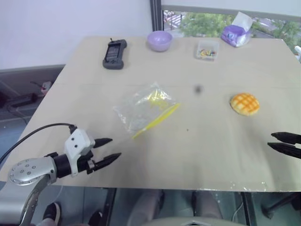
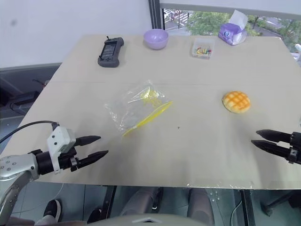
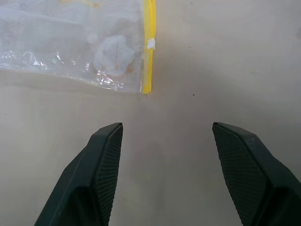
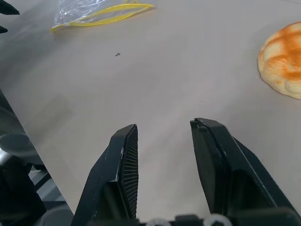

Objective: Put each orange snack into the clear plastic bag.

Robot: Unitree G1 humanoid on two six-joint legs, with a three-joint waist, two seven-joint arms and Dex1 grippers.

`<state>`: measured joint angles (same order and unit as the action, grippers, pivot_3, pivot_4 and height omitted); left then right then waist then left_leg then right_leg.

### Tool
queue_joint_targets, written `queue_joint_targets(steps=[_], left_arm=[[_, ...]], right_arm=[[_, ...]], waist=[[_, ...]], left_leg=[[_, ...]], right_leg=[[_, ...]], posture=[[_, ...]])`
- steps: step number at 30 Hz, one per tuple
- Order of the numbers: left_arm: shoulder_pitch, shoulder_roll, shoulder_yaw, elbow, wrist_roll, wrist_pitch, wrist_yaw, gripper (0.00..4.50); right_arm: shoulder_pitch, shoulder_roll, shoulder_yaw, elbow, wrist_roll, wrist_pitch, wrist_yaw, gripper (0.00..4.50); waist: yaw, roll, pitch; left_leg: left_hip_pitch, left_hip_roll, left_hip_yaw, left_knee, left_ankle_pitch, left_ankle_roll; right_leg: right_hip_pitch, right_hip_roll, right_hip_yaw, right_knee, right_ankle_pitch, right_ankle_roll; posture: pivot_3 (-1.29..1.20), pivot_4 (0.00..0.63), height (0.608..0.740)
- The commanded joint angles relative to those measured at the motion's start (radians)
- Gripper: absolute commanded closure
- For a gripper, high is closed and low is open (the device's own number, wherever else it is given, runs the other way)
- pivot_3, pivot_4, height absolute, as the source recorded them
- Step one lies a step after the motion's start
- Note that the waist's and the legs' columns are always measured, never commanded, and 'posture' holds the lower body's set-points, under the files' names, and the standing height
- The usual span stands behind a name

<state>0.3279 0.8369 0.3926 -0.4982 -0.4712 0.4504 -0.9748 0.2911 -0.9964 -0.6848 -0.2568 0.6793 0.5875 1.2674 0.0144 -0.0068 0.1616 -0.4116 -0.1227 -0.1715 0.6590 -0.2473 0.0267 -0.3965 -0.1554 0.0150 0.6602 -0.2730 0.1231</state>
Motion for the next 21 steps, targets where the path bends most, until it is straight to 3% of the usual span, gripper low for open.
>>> queue_joint_targets(steps=[1,21], left_arm=[[-0.002,0.016,0.015,0.006,0.002,-0.005,-0.004,1.27],[-0.023,0.018,0.001,0.024,0.023,-0.016,-0.009,1.27]], right_arm=[[-0.009,-0.016,-0.019,-0.020,0.006,0.002,0.001,2.58],[-0.021,-0.012,-0.009,-0.025,0.010,-0.001,-0.008,2.58]], waist=[[0.000,0.000,0.000],[0.000,0.000,0.000]], left_leg=[[0.000,0.000,0.000,0.000,0.000,0.000],[0.000,0.000,0.000,0.000,0.000,0.000]], right_leg=[[0.000,0.000,0.000,0.000,0.000,0.000],[0.000,0.000,0.000,0.000,0.000,0.000]], posture=[[0.00,0.150,0.740],[0.00,0.150,0.740]])
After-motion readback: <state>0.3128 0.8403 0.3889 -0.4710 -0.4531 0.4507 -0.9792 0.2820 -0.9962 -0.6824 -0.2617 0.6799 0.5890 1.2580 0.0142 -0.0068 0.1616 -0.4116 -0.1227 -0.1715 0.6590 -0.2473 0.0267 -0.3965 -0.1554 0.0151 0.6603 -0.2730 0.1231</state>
